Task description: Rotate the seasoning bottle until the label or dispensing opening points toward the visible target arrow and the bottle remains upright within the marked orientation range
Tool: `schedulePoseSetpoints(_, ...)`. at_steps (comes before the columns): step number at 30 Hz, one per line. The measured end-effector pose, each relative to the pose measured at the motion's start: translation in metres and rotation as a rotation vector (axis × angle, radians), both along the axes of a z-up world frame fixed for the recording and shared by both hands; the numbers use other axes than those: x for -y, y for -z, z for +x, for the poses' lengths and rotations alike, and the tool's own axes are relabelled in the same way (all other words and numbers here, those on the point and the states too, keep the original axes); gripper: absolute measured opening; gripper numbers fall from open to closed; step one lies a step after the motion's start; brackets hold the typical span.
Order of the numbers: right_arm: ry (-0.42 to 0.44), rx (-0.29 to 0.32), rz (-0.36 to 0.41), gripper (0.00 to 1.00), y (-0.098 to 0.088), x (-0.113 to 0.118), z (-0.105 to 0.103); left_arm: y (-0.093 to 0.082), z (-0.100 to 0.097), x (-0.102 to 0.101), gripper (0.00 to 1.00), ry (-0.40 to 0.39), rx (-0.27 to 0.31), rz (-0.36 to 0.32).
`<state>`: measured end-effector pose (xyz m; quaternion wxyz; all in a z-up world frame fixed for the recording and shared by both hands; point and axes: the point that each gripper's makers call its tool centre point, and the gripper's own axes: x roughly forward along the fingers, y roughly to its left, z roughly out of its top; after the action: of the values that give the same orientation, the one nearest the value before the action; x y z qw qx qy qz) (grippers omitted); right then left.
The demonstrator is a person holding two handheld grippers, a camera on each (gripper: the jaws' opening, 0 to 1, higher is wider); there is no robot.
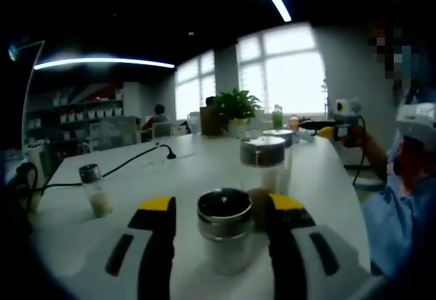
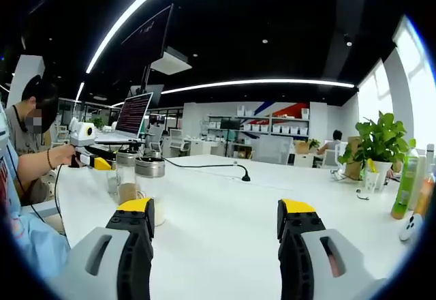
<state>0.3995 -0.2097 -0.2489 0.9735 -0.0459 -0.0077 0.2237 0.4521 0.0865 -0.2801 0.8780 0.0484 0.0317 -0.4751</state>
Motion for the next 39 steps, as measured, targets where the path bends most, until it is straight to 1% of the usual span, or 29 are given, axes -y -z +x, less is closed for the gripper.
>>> schedulePoseSetpoints(2,-0.002,0.002,-0.002,0.76,0.000,-0.001,-0.001,0.001,0.003,-0.005,0.57,-0.070,-0.016,-0.003)
schedulePoseSetpoints(4,-0.002,0.009,-0.008,0.76,-0.002,-0.001,-0.001,0.002,0.001,-0.005,0.57,-0.083,-0.022,-0.008)
schedulePoseSetpoints(7,-0.002,0.012,-0.009,0.76,-0.003,-0.001,-0.002,0.004,0.002,-0.008,0.57,-0.125,-0.069,-0.041)
schedulePoseSetpoints(9,-0.001,0.010,-0.010,0.76,-0.002,-0.001,-0.002,0.005,0.001,-0.008,0.57,-0.138,-0.070,-0.039)
schedulePoseSetpoints(11,-0.002,0.008,-0.009,0.75,-0.002,-0.001,-0.001,0.007,0.005,-0.014,0.57,-0.194,-0.037,-0.003)
schedulePoseSetpoints(15,-0.006,0.003,-0.012,0.75,0.000,-0.001,-0.001,0.009,0.002,-0.015,0.57,-0.230,-0.061,-0.016)
schedulePoseSetpoints(18,-0.006,0.002,-0.011,0.75,0.000,-0.001,-0.001,0.009,0.002,-0.017,0.57,-0.271,-0.056,-0.008)
schedulePoseSetpoints(22,-0.014,-0.006,-0.002,0.75,0.001,-0.002,-0.002,0.006,0.003,-0.016,0.56,-0.325,-0.041,-0.016)
schedulePoseSetpoints(24,-0.016,-0.006,-0.019,0.75,0.002,-0.003,-0.003,0.006,0.003,-0.017,0.56,-0.355,-0.043,-0.019)
schedulePoseSetpoints(25,-0.015,-0.005,-0.022,0.75,0.002,-0.003,-0.003,0.006,0.003,-0.018,0.56,-0.371,-0.046,-0.022)
schedulePoseSetpoints(27,-0.015,-0.004,-0.019,0.75,0.002,-0.003,-0.003,0.003,0.002,-0.020,0.56,-0.407,-0.030,-0.037)
schedulePoseSetpoints(28,-0.016,-0.007,-0.017,0.75,0.002,-0.003,-0.003,-0.004,0.003,-0.023,0.56,-0.447,-0.010,-0.081)
schedulePoseSetpoints(29,-0.018,-0.007,-0.016,0.75,0.003,-0.003,-0.003,-0.006,0.001,-0.021,0.57,-0.446,0.012,-0.079)
schedulePoseSetpoints(31,-0.022,-0.003,-0.011,0.74,0.002,-0.004,-0.003,-0.003,-0.003,-0.016,0.57,-0.435,0.000,-0.066)
schedulePoseSetpoints(32,-0.022,-0.001,-0.009,0.74,0.001,-0.004,-0.003,-0.001,-0.005,-0.015,0.56,-0.446,-0.016,-0.079)
schedulePoseSetpoints(33,-0.022,0.001,-0.010,0.74,0.001,-0.004,-0.003,-0.002,-0.005,-0.015,0.56,-0.456,-0.013,-0.094)
schedulePoseSetpoints(34,-0.022,0.002,-0.011,0.74,0.000,-0.004,-0.003,-0.006,-0.005,-0.017,0.55,-0.476,0.012,-0.107)
schedulePoseSetpoints(35,-0.022,0.002,-0.014,0.74,0.000,-0.004,-0.004,-0.007,-0.004,-0.018,0.52,-0.490,0.026,-0.105)
schedulePoseSetpoints(37,-0.017,0.007,-0.016,0.74,-0.001,-0.003,-0.004,-0.006,-0.005,-0.017,0.50,-0.506,0.020,-0.100)
schedulePoseSetpoints(39,-0.016,0.010,-0.021,0.74,-0.002,-0.003,-0.004,-0.009,-0.007,-0.013,0.51,-0.498,0.011,-0.129)
